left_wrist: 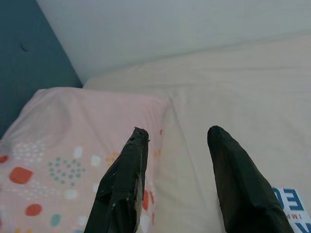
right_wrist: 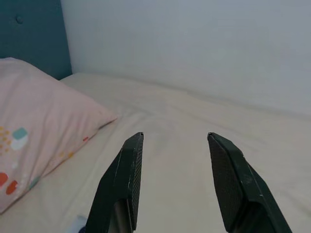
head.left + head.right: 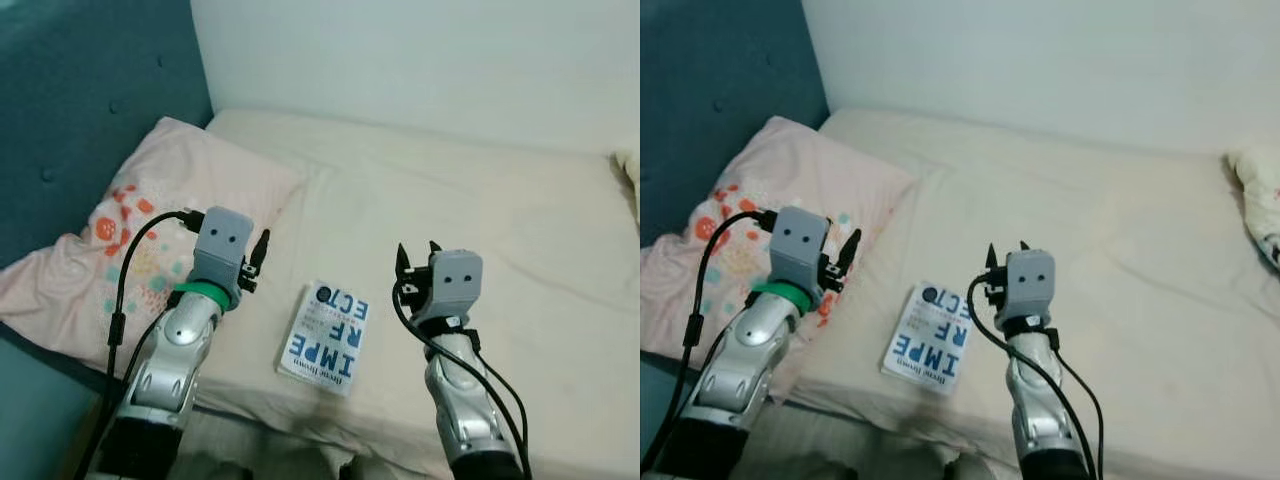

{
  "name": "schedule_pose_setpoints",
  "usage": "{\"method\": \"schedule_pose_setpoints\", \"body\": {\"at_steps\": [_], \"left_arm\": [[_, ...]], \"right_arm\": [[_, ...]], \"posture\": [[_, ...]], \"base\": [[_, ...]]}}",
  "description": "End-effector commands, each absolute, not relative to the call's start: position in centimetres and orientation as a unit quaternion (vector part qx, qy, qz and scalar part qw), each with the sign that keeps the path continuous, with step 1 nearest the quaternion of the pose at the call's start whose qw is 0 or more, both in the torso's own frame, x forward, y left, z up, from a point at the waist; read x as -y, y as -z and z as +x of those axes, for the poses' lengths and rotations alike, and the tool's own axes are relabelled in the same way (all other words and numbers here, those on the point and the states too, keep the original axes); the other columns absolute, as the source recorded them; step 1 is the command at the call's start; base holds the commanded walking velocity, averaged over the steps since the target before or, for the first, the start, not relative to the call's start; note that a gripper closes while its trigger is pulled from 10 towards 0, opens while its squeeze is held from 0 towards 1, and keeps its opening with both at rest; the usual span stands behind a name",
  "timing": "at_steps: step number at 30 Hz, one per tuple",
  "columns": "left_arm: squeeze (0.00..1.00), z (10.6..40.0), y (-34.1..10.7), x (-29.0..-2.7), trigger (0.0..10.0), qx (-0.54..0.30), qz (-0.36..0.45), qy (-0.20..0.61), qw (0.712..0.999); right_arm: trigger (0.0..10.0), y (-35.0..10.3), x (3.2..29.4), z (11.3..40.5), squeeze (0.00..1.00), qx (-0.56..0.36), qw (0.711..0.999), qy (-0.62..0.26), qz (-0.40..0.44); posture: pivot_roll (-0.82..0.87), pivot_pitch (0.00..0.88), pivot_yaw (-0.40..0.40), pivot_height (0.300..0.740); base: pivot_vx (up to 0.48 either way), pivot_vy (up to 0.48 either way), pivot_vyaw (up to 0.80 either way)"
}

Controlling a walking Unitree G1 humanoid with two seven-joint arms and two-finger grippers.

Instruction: Clean up the room

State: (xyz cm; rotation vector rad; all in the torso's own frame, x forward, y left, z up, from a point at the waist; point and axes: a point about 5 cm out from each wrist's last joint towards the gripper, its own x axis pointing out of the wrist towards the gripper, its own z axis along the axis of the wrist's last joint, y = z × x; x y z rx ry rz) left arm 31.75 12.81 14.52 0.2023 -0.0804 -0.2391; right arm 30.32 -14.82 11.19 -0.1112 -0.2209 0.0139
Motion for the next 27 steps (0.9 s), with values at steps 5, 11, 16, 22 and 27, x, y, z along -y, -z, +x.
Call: {"method": "schedule_pose_setpoints", "body": {"at_steps": [5, 11, 16, 22, 27], "left_arm": [[0.0, 31.67, -14.09, -12.79, 10.0, 0.032, 0.094, 0.124, 0.987], [0.0, 31.64, -13.9, -12.68, 10.0, 0.031, 0.1, 0.129, 0.986], [0.0, 31.63, -13.76, -12.65, 10.0, 0.03, 0.104, 0.131, 0.985], [0.0, 31.6, -13.66, -12.59, 10.0, 0.03, 0.107, 0.136, 0.984], [0.0, 31.62, -13.7, -12.24, 10.0, 0.034, 0.106, 0.148, 0.983]], "right_arm": [[10.0, -10.69, 14.78, 30.22, 0.0, 0.101, 0.993, -0.004, -0.053], [10.0, -10.74, 14.7, 30.19, 0.0, 0.105, 0.993, 0.004, -0.045], [10.0, -10.69, 14.71, 30.19, 0.0, 0.105, 0.994, 0.006, -0.044], [10.0, -10.62, 14.8, 30.22, 0.0, 0.103, 0.994, 0.008, -0.043], [10.0, -10.53, 14.7, 30.29, 0.0, 0.1, 0.994, 0.008, -0.04]], "posture": [[-0.03, 0.014, 0.029, 0.74], [-0.04, 0.014, 0.033, 0.74], [-0.03, 0.014, 0.033, 0.74], [-0.03, 0.014, 0.034, 0.74], [-0.03, 0.012, 0.038, 0.74]], "base": [[0.0, 0.0, 0.0], [0.0, 0.0, 0.0], [0.0, 0.0, 0.0], [0.0, 0.0, 0.0], [0.0, 0.0, 0.0]]}}
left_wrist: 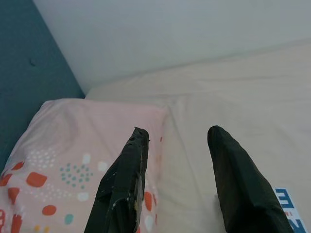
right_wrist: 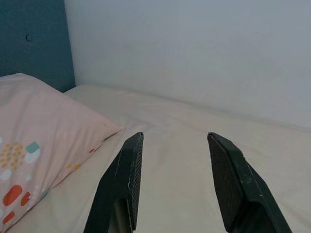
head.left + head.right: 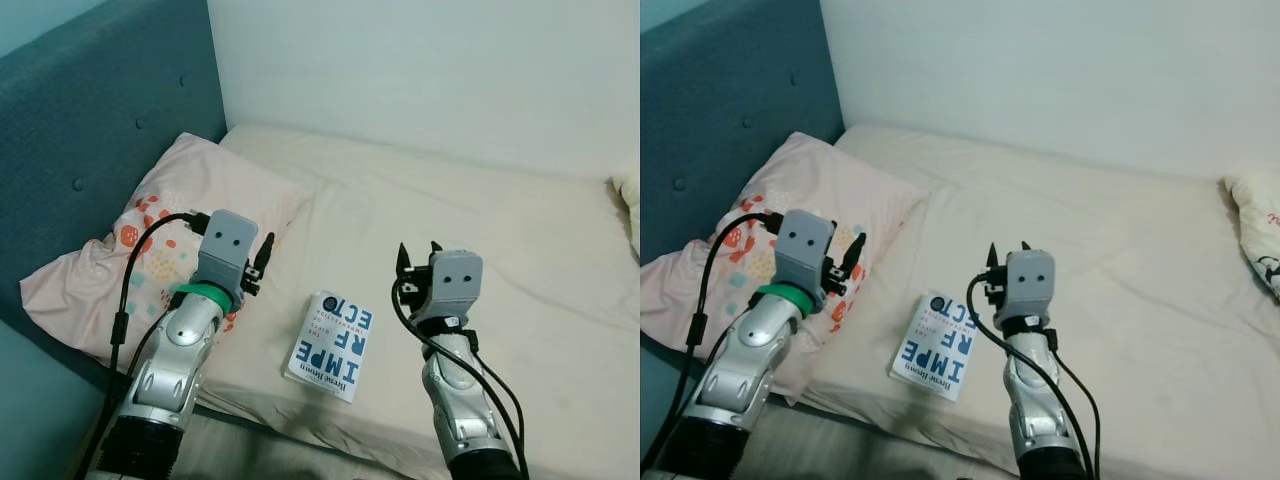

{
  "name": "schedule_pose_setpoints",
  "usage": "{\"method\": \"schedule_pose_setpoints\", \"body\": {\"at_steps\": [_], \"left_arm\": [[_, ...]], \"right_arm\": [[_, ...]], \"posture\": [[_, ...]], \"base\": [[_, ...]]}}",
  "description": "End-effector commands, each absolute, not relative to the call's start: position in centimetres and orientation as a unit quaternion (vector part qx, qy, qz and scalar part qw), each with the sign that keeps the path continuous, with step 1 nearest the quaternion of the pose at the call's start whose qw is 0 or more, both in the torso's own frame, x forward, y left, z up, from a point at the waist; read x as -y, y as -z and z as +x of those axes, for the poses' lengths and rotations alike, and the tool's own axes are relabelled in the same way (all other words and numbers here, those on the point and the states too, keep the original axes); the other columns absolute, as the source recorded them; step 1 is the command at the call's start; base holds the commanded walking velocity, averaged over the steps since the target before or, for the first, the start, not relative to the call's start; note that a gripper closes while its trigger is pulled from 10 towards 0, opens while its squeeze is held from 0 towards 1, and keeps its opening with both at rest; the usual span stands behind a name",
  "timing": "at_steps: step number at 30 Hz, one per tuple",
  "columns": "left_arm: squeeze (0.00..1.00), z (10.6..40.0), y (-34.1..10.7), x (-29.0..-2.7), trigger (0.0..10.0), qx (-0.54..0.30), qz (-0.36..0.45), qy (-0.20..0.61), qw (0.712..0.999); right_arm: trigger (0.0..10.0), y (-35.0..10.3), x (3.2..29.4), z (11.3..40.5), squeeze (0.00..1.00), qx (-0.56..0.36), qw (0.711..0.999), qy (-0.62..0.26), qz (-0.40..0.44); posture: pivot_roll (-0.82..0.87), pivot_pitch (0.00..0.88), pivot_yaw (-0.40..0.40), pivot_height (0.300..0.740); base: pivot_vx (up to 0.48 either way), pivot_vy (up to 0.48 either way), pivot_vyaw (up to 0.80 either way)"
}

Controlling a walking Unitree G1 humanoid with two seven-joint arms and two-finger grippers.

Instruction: Clean up the room

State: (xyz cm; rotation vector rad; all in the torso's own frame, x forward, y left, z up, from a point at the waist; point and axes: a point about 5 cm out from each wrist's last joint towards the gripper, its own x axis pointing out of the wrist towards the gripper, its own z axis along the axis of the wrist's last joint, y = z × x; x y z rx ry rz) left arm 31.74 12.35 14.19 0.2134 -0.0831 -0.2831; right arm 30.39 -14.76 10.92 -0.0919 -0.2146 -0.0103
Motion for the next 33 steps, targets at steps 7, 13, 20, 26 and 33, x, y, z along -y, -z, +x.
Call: {"method": "schedule_pose_setpoints", "body": {"at_steps": [7, 13, 20, 26, 33], "left_arm": [[0.0, 31.56, -13.68, -11.93, 10.0, 0.038, 0.1, 0.165, 0.98], [0.0, 31.59, -13.69, -11.83, 10.0, 0.039, 0.101, 0.172, 0.979], [0.0, 31.67, -13.73, -11.94, 10.0, 0.041, 0.1, 0.173, 0.979], [0.0, 31.69, -13.7, -11.98, 10.0, 0.039, 0.101, 0.173, 0.979], [0.0, 31.7, -13.65, -11.97, 10.0, 0.038, 0.101, 0.175, 0.979]], "right_arm": [[10.0, -10.37, 14.63, 30.32, 0.0, 0.093, 0.995, 0.008, -0.035], [10.0, -10.3, 14.76, 30.49, 0.0, 0.089, 0.995, 0.011, -0.035], [10.0, -10.22, 14.73, 30.53, 0.0, 0.088, 0.995, 0.013, -0.037], [10.0, -10.14, 14.78, 30.49, 0.0, 0.087, 0.995, 0.013, -0.038], [10.0, -10.06, 14.78, 30.49, 0.0, 0.086, 0.996, 0.011, -0.038]], "posture": [[-0.04, 0.01, 0.039, 0.74], [-0.03, 0.006, 0.04, 0.74], [-0.03, 0.002, 0.042, 0.74], [-0.03, 0.0, 0.042, 0.74], [-0.03, 0.001, 0.042, 0.74]], "base": [[0.0, -0.179, -0.46], [0.0, -0.373, -0.76], [0.0, -0.346, -0.14], [0.0, -0.313, 0.0], [0.0, -0.33, 0.0]]}}
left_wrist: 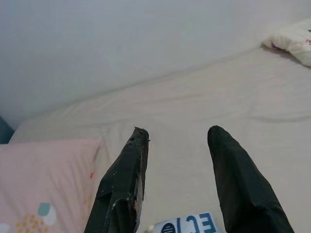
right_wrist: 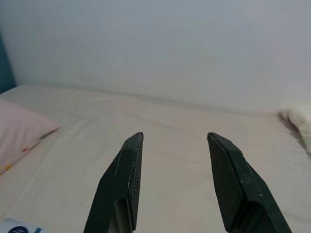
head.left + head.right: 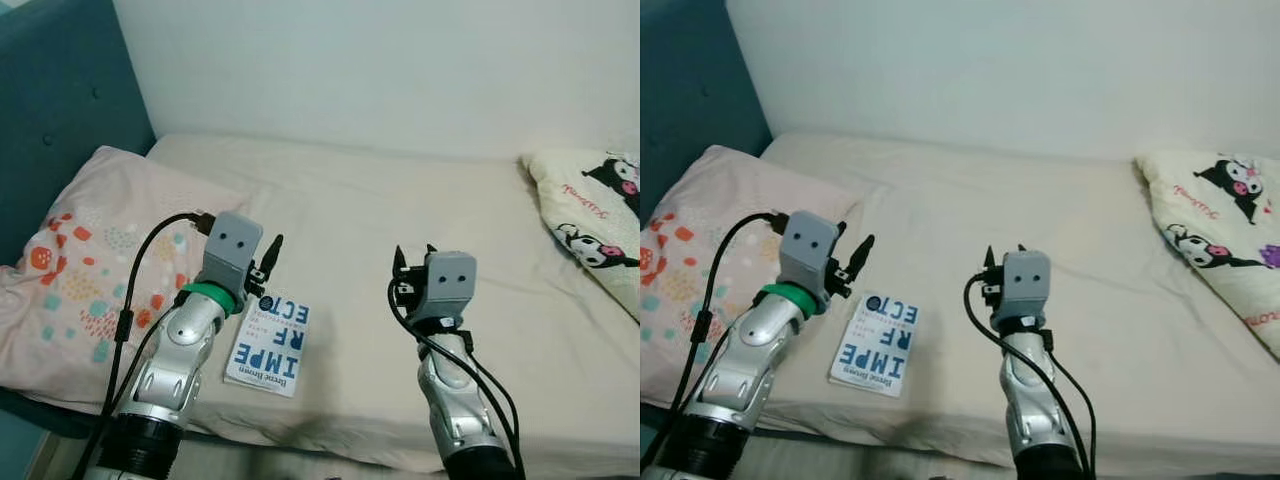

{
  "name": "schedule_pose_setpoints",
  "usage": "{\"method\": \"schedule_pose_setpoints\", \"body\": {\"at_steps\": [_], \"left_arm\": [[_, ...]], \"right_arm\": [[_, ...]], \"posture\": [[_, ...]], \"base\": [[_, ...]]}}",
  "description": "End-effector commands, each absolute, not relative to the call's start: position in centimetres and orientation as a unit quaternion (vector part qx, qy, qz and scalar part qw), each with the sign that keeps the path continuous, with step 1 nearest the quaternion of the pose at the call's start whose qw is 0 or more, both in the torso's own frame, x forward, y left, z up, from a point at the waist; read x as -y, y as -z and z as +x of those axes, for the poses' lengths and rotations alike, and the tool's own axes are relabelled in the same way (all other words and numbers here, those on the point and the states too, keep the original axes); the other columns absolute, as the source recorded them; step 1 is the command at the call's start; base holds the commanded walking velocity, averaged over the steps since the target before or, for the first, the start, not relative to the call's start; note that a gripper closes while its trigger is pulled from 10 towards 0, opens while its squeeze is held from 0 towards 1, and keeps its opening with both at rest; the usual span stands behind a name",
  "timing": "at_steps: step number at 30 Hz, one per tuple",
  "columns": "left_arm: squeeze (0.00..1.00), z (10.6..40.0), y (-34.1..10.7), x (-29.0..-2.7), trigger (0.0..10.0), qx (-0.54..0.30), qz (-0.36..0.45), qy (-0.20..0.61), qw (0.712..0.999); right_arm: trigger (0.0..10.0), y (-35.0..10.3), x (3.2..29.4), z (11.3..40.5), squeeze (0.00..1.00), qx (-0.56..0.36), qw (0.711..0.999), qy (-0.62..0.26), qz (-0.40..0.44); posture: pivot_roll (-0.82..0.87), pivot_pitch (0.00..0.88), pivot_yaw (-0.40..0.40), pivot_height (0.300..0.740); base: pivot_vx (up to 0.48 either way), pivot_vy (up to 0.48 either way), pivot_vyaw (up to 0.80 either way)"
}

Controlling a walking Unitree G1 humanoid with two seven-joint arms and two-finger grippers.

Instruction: Clean up the room

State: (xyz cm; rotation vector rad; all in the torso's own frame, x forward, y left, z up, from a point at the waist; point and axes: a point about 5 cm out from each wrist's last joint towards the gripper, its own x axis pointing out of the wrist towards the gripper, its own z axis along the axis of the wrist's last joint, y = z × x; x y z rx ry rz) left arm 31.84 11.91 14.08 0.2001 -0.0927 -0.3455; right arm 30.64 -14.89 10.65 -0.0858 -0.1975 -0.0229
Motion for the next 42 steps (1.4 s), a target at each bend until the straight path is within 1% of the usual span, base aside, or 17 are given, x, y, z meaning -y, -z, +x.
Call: {"method": "schedule_pose_setpoints", "body": {"at_steps": [1, 27, 37, 42], "left_arm": [[0.0, 31.69, -13.64, -11.97, 10.0, 0.037, 0.101, 0.176, 0.979], [0.0, 31.82, -13.65, -12.07, 10.0, 0.035, 0.1, 0.175, 0.979], [0.0, 31.93, -13.69, -12.08, 10.0, 0.035, 0.101, 0.176, 0.979], [0.0, 32.03, -13.47, -12.16, 10.0, 0.022, 0.092, 0.171, 0.981]], "right_arm": [[10.0, -10.05, 14.78, 30.48, 0.0, 0.086, 0.996, 0.011, -0.037], [10.0, -9.9, 14.8, 30.41, 0.0, 0.084, 0.996, 0.013, -0.036], [10.0, -9.9, 14.78, 30.48, 0.0, 0.084, 0.996, 0.013, -0.035], [10.0, -9.89, 14.75, 30.47, 0.0, 0.084, 0.996, 0.014, -0.034]], "posture": [[-0.03, 0.002, 0.043, 0.74], [-0.03, 0.006, 0.046, 0.74], [-0.04, 0.003, 0.049, 0.74], [-0.04, 0.003, 0.049, 0.74]], "base": [[0.0, -0.334, 0.0], [0.0, -0.428, 0.0], [0.0, -0.329, 0.0], [0.0, 0.0, 0.0]]}}
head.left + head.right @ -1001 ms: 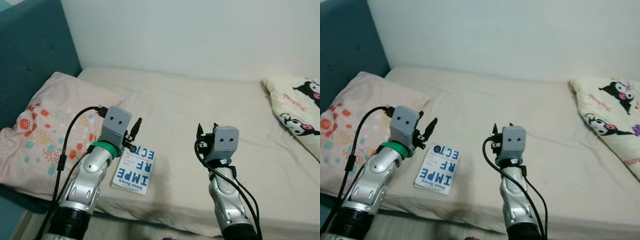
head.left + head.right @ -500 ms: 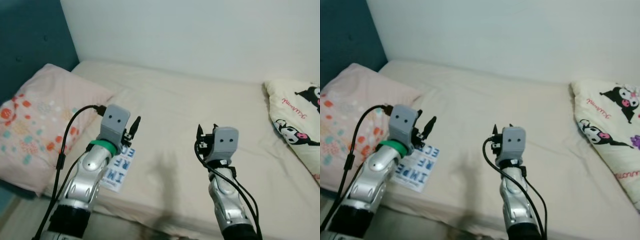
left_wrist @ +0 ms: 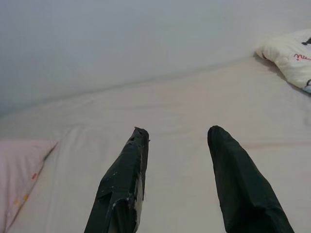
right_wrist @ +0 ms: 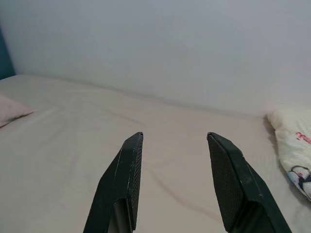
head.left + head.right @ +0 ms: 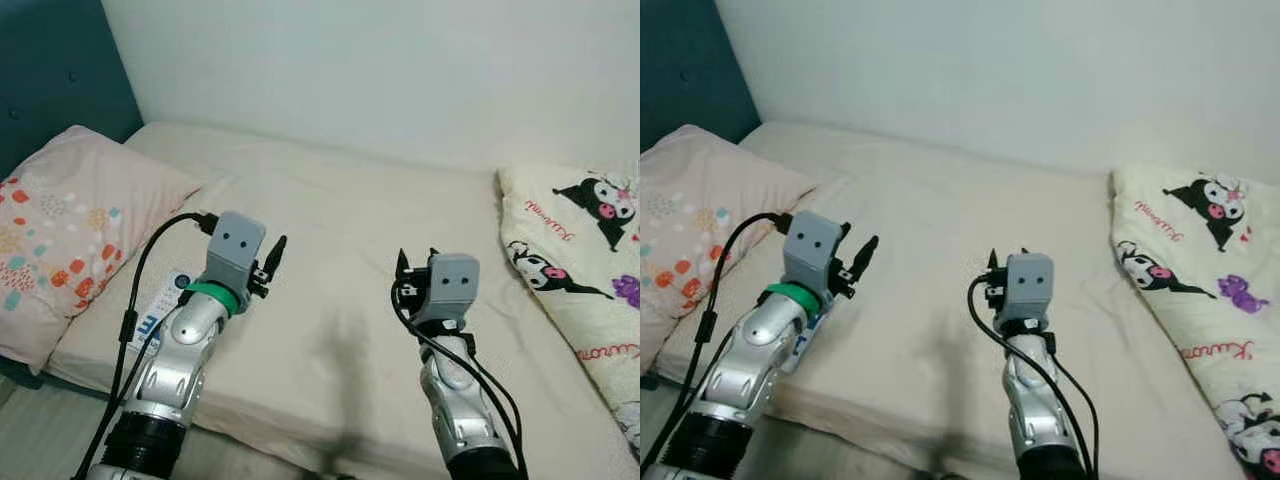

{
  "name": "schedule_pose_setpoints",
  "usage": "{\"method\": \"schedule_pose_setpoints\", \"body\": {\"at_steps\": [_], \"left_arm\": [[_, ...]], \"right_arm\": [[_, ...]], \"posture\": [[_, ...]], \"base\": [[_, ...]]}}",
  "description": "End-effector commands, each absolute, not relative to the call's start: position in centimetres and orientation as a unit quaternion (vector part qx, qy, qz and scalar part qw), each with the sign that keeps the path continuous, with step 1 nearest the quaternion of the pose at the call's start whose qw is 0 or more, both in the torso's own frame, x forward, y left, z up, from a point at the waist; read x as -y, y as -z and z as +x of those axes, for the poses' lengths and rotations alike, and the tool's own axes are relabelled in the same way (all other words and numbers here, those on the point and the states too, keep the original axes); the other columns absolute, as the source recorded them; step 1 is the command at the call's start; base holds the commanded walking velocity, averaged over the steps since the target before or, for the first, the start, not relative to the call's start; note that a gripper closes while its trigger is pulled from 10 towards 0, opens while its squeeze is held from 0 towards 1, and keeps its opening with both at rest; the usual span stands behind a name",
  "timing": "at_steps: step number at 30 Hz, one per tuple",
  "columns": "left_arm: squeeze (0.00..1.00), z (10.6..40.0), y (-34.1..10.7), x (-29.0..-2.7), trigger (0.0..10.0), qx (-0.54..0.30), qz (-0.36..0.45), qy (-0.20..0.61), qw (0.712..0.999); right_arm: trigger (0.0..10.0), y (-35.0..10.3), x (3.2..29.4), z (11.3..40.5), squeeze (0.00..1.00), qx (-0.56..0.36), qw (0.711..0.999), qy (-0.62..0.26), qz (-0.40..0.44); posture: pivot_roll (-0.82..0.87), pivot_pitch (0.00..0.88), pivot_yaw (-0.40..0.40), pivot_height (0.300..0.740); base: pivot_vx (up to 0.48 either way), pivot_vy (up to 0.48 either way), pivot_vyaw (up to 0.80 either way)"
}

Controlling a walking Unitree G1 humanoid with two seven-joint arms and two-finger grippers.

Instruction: Clean up the room

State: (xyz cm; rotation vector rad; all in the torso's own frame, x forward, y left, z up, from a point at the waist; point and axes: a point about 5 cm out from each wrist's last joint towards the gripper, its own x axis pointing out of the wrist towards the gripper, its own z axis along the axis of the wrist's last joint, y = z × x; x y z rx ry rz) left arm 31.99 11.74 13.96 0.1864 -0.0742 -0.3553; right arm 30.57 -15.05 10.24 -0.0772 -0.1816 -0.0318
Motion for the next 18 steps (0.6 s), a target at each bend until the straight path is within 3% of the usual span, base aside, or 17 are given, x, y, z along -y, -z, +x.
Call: {"method": "schedule_pose_setpoints", "body": {"at_steps": [1, 10, 18], "left_arm": [[0.0, 32.06, -13.41, -12.18, 10.0, 0.017, 0.09, 0.17, 0.981], [0.0, 32.15, -13.48, -12.24, 10.0, 0.018, 0.097, 0.169, 0.981], [0.0, 32.08, -13.78, -12.18, 10.0, 0.031, 0.098, 0.168, 0.98]], "right_arm": [[10.0, -9.87, 14.75, 30.46, 0.0, 0.084, 0.996, 0.014, -0.032], [10.0, -9.87, 14.71, 30.43, 0.0, 0.083, 0.996, 0.015, -0.031], [10.0, -9.79, 14.71, 30.37, 0.0, 0.082, 0.996, 0.016, -0.031]], "posture": [[-0.03, 0.003, 0.051, 0.74], [-0.04, 0.005, 0.054, 0.74], [-0.04, 0.008, 0.057, 0.74]], "base": [[0.0, 0.48, 0.0], [0.0, 0.48, 0.0], [0.0, 0.0, 0.0]]}}
